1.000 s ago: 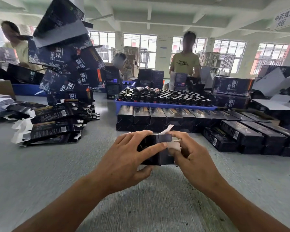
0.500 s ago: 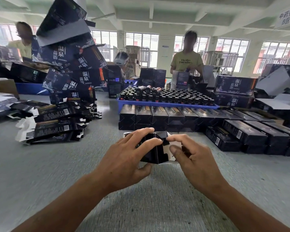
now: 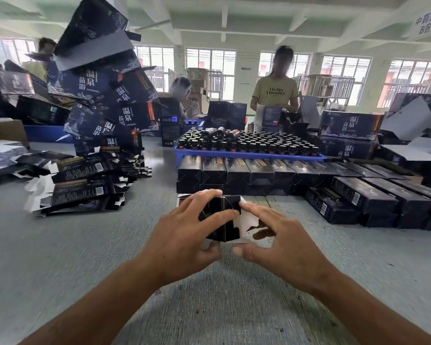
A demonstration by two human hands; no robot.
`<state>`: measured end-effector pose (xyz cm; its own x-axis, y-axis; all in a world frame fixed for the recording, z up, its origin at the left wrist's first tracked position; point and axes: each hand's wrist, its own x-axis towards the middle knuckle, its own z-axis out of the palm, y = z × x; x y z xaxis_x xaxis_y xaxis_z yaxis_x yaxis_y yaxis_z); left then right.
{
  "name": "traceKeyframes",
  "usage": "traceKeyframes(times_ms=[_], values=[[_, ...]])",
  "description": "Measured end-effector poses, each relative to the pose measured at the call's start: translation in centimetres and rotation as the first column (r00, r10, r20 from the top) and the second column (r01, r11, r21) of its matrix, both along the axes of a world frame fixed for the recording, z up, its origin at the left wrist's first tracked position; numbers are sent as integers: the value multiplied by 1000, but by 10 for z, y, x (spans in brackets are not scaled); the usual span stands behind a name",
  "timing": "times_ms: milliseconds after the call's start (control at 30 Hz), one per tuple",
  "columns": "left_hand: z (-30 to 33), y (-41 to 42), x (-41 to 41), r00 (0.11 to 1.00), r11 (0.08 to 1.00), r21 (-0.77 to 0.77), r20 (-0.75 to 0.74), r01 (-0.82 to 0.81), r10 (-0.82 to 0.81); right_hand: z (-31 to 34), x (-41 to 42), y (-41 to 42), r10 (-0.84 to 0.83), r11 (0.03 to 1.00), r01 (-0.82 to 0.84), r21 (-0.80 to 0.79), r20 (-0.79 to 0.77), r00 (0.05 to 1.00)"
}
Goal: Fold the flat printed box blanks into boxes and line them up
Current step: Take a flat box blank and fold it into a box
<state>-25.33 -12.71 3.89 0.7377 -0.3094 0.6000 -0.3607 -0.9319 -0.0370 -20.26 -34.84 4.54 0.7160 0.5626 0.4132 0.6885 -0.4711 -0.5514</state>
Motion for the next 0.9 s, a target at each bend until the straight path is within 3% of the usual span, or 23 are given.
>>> traceKeyframes(times_ms=[333, 533, 667, 900], values=[[-1, 2, 1, 1000, 1000, -13, 10, 19, -19, 3, 0, 1, 38, 999, -38, 6, -20, 999], [0, -4, -1, 999, 999, 33, 35, 29, -31, 0, -1, 3, -88, 981, 76, 180, 61, 994], [-2, -5, -1, 999, 996, 85, 39, 23, -26, -2, -1, 3, -96, 974, 80, 210, 69, 993], [-2, -5, 0, 998, 999, 48, 63, -11, 8, -2, 0, 3, -39, 960, 48, 277, -36, 999]])
